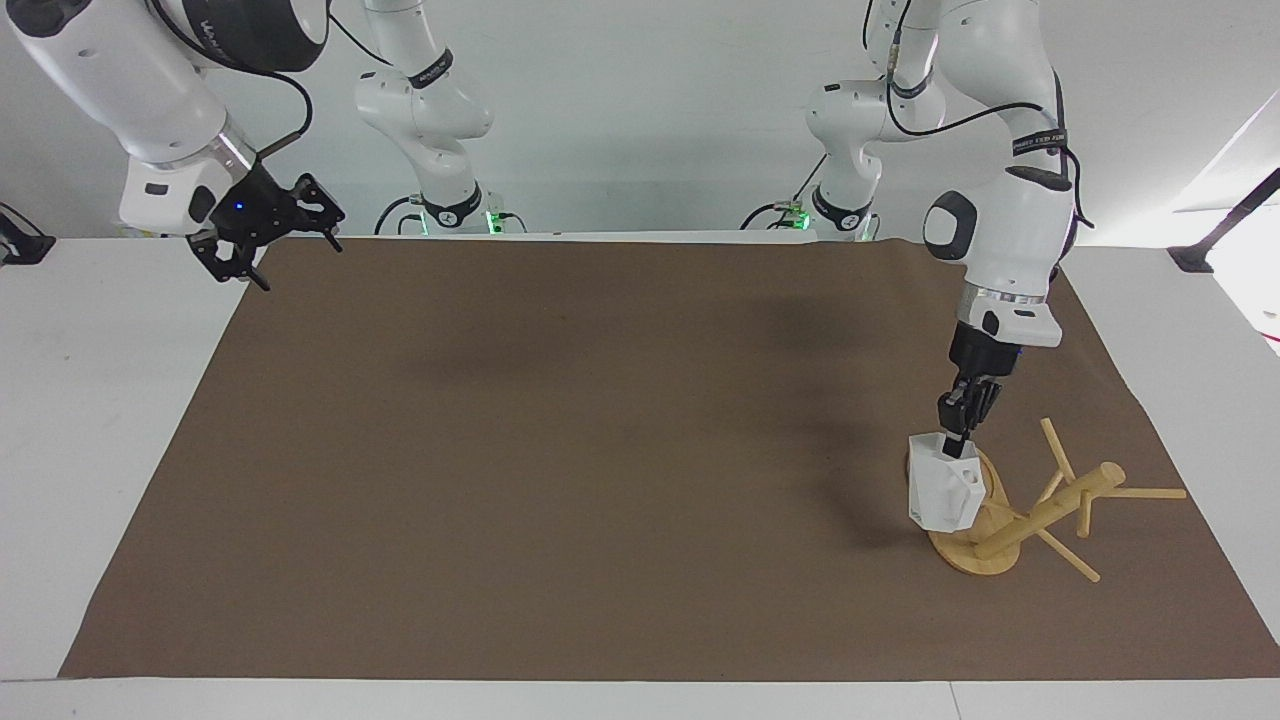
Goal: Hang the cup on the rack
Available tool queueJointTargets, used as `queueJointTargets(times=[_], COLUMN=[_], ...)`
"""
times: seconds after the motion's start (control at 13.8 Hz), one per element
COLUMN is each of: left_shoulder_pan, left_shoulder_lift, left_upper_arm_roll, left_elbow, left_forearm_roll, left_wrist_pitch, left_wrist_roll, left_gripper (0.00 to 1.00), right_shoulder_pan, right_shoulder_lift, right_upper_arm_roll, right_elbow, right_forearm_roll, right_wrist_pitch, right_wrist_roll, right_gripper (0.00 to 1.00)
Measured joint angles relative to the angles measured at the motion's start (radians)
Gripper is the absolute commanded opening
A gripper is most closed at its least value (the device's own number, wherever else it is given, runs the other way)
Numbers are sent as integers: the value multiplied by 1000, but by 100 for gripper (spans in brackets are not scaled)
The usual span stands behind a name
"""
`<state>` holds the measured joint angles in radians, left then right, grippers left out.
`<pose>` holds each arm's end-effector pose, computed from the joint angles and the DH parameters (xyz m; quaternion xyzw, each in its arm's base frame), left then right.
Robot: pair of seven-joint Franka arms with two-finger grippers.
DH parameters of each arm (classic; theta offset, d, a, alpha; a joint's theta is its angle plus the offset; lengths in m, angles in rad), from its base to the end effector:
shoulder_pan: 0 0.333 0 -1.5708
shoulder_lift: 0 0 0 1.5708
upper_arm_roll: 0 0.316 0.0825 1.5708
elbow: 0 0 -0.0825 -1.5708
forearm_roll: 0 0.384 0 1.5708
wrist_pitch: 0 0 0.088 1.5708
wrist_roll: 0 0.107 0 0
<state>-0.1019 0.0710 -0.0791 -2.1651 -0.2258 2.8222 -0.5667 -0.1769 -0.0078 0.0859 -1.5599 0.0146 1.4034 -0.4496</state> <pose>0.5819 -0.0945 0.4288 0.9156 0.2736 0.2425 0.1675 0.5316 -0.0466 0.6204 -0.9811 -0.1785 0.0697 0.0265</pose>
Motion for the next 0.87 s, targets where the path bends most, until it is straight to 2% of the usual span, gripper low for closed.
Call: queueJointTargets(times=[0.29,0.58,0.79,0.87], left_shoulder_pan=[4,40,55,60], left_shoulder_lift=[15,38,54,58], left_upper_arm_roll=[0,0,0,1], left_elbow=[5,14,25,27], left_forearm_roll=[-19,-33,-63,-71], left_wrist_pitch=[-1,-1,-2,-2], left_wrist_roll=[22,38,41,43], left_gripper=[0,0,0,4], right_shoulder_pan=[16,185,229,233], right_shoulder_lift=[5,1,-5,-7], right_upper_arm_roll=[-4,-132,-203,-213], right_elbow=[7,4,-10,-13], right_forearm_roll=[-53,-56,-56,-56], right_wrist_pitch=[5,9,8,7], right_wrist_roll=[211,368,369,369], right_gripper=[100,100,100,100])
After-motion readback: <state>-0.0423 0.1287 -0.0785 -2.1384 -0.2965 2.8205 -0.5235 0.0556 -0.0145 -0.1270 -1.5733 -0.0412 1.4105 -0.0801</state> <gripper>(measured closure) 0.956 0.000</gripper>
